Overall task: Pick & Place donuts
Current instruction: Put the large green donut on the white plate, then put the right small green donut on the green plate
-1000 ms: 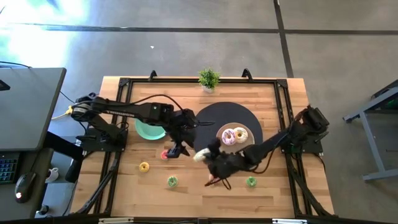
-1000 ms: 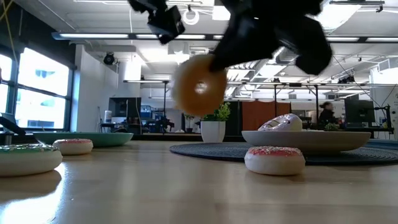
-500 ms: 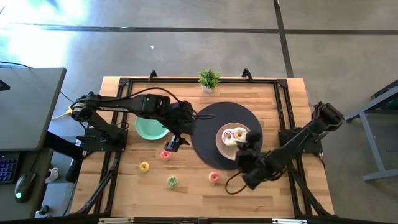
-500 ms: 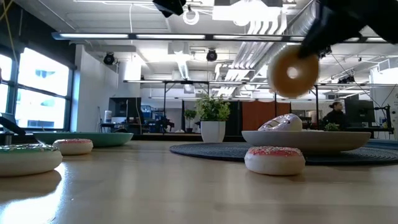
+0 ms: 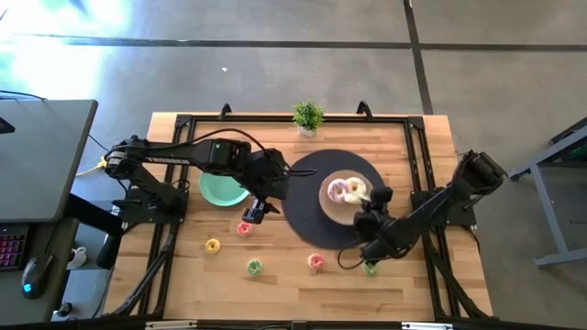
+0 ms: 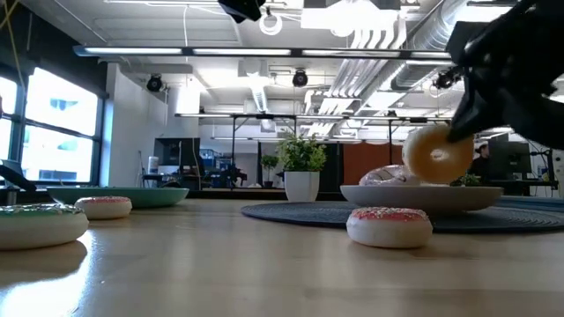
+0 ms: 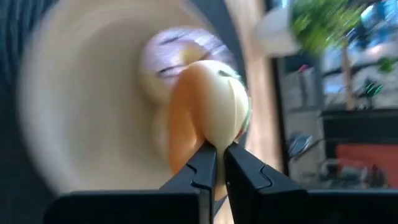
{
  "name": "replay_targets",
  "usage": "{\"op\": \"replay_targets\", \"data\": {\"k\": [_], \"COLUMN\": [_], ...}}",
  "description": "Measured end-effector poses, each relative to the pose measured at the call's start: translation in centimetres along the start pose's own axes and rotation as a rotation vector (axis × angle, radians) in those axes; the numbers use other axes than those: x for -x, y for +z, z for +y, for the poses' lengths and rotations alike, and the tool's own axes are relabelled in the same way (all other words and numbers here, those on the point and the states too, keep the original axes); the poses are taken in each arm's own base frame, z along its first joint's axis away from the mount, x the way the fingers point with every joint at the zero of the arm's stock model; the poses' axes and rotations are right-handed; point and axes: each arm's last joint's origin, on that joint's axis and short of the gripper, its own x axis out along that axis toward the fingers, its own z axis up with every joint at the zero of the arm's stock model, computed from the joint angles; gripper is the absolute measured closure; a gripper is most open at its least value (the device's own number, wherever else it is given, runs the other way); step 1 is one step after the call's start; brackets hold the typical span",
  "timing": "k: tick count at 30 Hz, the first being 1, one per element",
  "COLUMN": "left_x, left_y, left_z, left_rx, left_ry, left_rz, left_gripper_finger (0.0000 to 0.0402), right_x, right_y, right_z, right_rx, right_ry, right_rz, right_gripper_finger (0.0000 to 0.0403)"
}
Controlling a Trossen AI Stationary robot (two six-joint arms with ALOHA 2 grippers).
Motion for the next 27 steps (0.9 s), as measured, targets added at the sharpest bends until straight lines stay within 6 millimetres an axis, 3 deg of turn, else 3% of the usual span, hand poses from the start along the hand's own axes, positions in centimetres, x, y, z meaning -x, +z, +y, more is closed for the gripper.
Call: {"op": "replay_targets", "data": {"k": [8, 21, 27], "left_x": [0.0, 0.0, 0.0], "left_y": [0.0, 0.0, 0.0], "left_z": [0.1, 0.1, 0.1], "left_rx": [-0.005, -0.004, -0.009], "left_ry": [0.041, 0.048, 0.048], "left_rz": [0.006, 0.007, 0.007], "left_gripper_finger": [0.0195, 0.0195, 0.0195], "right_x": [-0.3, -0.2, 1.0], "right_y": [-0.2, -0.1, 1.3], "right_z": [0.4, 0.4, -0.3], "right_rx": [0.045, 0.092, 0.148], "right_ry": [0.125, 0.146, 0.194], "right_rz": [0.077, 0.077, 0.086], "right_gripper_finger": [0.0357, 0.0255, 0.0221]}}
